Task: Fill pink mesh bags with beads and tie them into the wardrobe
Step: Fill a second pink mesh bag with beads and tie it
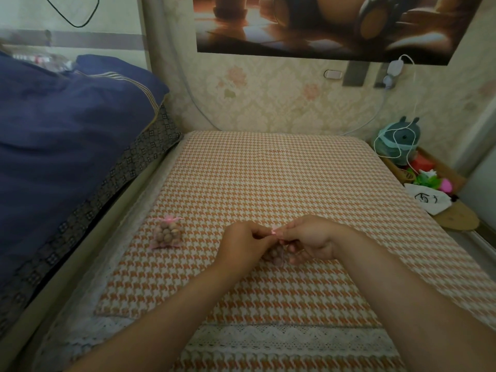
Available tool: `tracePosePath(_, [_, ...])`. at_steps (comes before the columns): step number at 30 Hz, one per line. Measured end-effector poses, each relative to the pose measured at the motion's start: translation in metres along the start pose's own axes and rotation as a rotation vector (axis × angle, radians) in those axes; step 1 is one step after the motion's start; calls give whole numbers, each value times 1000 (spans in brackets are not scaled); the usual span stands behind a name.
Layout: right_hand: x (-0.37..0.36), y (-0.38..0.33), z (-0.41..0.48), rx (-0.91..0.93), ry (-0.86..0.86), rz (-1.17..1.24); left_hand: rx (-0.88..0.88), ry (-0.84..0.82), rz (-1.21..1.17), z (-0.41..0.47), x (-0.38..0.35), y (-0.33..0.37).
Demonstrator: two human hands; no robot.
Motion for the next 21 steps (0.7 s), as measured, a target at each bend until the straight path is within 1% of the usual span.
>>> tracePosePath(4, [-3,-1,0,10,22,43,22,5,17,1,1,-2])
tracePosePath(8, [-1,0,1,17,39,75,-2,-11,127,3,2,-3])
tracePosePath(11, [4,-1,-2,49,81,-44,-36,-60,265,4,1,-4])
tracePosePath(14, [13,0,-2,86,184,-209,-43,-77,304,4,2,-6])
tracePosePath(21, [20,-2,-2,137,264,-330,11,-84,347,12,10,-9])
Point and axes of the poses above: each hand's wrist, its own z-axis towards the middle knuckle, its own x-axis out of the back of the hand, y = z × x, the point moved 5 cm from there along z, towards the middle knuckle, and after that the axes turned 5 degrees about -x, right-handed, at the moved point
